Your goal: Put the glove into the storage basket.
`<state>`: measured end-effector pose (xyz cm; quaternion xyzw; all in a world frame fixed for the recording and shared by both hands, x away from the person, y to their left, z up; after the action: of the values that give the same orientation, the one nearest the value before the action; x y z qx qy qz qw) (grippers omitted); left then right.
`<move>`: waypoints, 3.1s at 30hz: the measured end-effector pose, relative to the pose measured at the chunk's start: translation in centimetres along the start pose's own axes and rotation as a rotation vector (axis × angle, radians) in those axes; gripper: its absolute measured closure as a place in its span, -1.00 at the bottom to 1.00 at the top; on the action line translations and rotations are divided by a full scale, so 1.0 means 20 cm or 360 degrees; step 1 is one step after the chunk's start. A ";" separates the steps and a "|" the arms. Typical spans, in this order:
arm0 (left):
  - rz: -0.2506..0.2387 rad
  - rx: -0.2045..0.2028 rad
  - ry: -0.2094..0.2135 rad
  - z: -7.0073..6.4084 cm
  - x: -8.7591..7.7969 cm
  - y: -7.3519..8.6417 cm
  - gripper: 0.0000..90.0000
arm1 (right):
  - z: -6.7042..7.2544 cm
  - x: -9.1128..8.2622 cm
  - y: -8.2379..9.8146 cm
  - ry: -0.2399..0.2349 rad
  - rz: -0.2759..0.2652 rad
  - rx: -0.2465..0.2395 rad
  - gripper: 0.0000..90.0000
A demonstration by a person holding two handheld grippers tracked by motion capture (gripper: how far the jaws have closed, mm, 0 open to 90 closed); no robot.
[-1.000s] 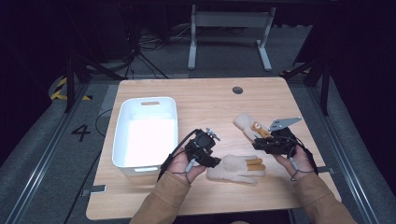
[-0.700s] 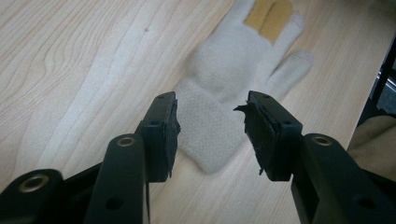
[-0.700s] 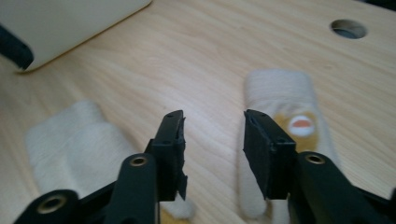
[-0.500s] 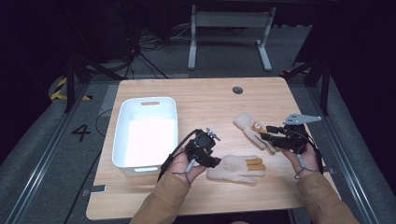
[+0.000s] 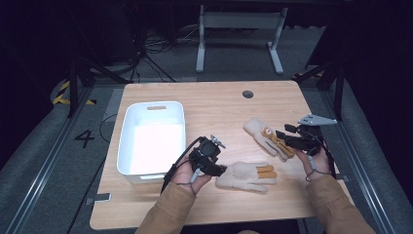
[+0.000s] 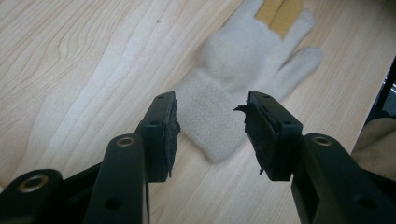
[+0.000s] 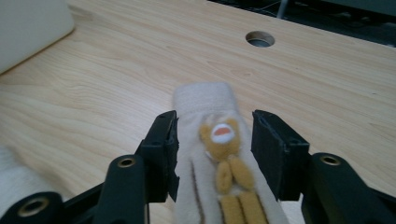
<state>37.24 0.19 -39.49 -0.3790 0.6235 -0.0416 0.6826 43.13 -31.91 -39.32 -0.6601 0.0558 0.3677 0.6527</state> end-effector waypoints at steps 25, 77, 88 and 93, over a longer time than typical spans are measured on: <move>0.0026 -0.0053 -0.0038 0.01 -0.01 0.07 0.14 | -0.10 0.30 0.06 0.0120 0.0195 0.0056 0.06; 0.0053 -0.0052 -0.0005 0.01 0.01 0.07 0.11 | -0.04 0.27 0.02 0.0003 0.0396 -0.0071 0.51; 0.0064 -0.0026 0.0028 0.01 0.00 0.05 0.08 | -0.03 0.13 -0.04 -0.0058 0.0384 -0.0132 0.52; 0.0070 -0.0007 0.0045 0.01 0.01 0.03 0.04 | -0.01 0.06 -0.07 -0.0112 0.0369 -0.0157 0.52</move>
<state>37.09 0.68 -39.99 -0.3659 0.6413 -0.0305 0.6737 44.88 -31.42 -38.86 -0.6673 0.0906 0.4658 0.5740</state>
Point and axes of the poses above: each handheld gripper's, and its own axes: x roughly forward along the jaws, y roughly out of its underside, z roughly to its left, the point moved 2 cm from there along x, roughly forward along the jaws, and after that the axes turned 11 degrees about x, right-handed, at the moved point
